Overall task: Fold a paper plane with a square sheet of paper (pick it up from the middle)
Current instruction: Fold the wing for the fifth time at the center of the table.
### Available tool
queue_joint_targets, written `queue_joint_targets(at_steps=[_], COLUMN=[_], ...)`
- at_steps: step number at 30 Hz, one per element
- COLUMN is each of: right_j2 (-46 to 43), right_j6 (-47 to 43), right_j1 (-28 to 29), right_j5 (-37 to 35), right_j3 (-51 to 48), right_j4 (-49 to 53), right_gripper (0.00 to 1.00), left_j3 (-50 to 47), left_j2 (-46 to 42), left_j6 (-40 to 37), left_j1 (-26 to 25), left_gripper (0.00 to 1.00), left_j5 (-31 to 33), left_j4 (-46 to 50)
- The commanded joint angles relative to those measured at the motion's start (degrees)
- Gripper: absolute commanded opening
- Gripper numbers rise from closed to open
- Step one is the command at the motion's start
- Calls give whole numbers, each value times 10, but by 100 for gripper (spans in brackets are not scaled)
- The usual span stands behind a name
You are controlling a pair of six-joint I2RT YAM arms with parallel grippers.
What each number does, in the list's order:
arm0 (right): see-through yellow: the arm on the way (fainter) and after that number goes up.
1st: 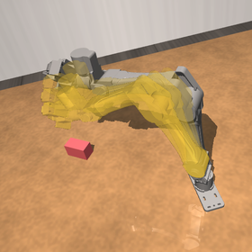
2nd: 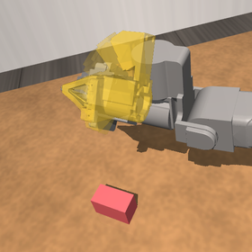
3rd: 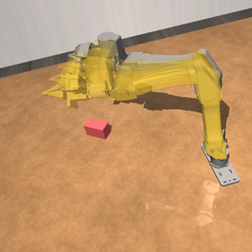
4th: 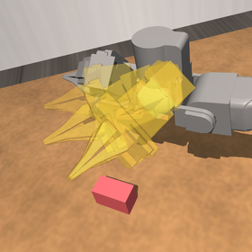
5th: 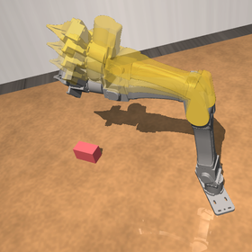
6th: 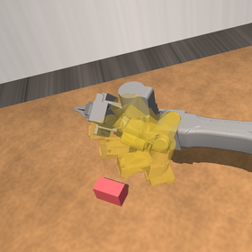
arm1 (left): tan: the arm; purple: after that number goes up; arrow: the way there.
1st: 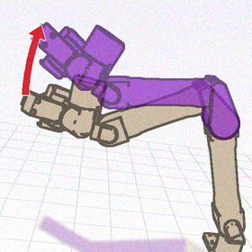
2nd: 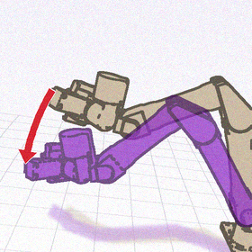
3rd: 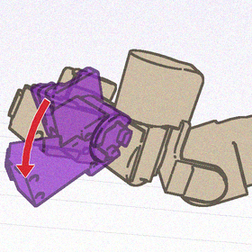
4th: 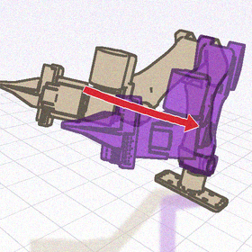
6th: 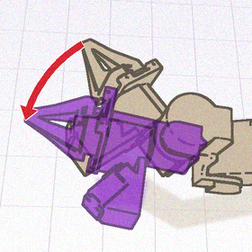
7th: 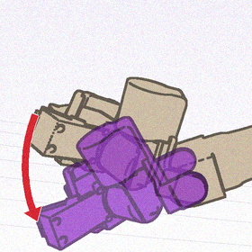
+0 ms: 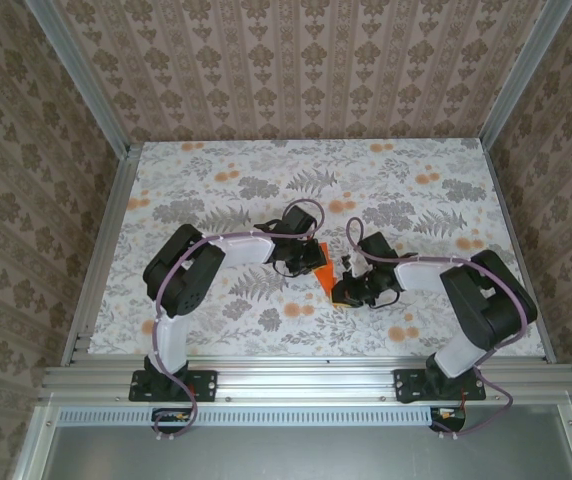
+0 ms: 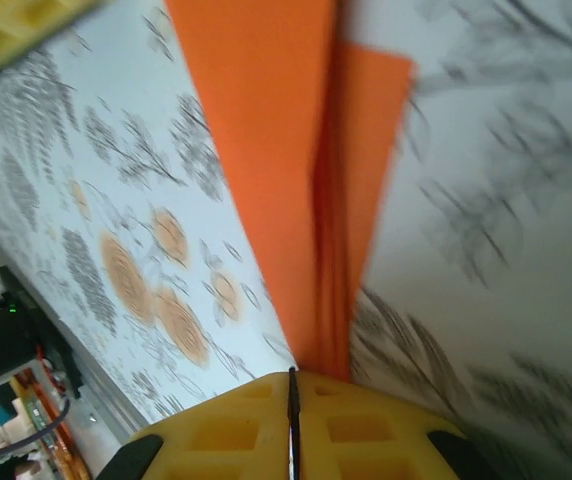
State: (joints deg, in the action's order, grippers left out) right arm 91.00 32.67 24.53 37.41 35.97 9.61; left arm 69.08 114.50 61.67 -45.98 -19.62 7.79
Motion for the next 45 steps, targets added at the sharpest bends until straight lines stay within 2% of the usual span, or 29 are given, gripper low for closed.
queue_joint_targets(at_steps=[1, 5, 7, 10, 17, 23, 28, 35, 45], right_j2=[-32, -71, -97, -109, -47, 43, 86, 106, 115], right_j6=[-18, -28, -21, -11, 44, 49, 31, 32, 24], right_j1=[7, 7, 7, 7, 16, 17, 14, 13, 12], right_j5=[-37, -61, -81, -84, 16, 4, -41, -35, -31], right_j3=[-6, -2, 4, 27, 74, 104, 84, 38, 25], right_j4=[118, 153, 147, 132, -1, -20, -2, -21, -20], right_gripper=[10, 13, 20, 21, 14, 13, 10, 6, 2], left_j3=[-14, -10, -10, -10, -6, -3, -2, -1, 7], left_j2=[13, 15, 13, 12, 13, 12, 7, -7, -4], left_j6=[-4, -5, -6, -5, -5, -6, -6, -21, -57], left_j1=[6, 6, 6, 5, 4, 3, 3, 14, 51], left_gripper=[16, 16, 16, 16, 16, 16, 16, 18, 20], left_j5=[21, 18, 18, 16, 13, 10, 11, 10, 5], left_j4=[48, 48, 48, 46, 45, 44, 45, 43, 41])
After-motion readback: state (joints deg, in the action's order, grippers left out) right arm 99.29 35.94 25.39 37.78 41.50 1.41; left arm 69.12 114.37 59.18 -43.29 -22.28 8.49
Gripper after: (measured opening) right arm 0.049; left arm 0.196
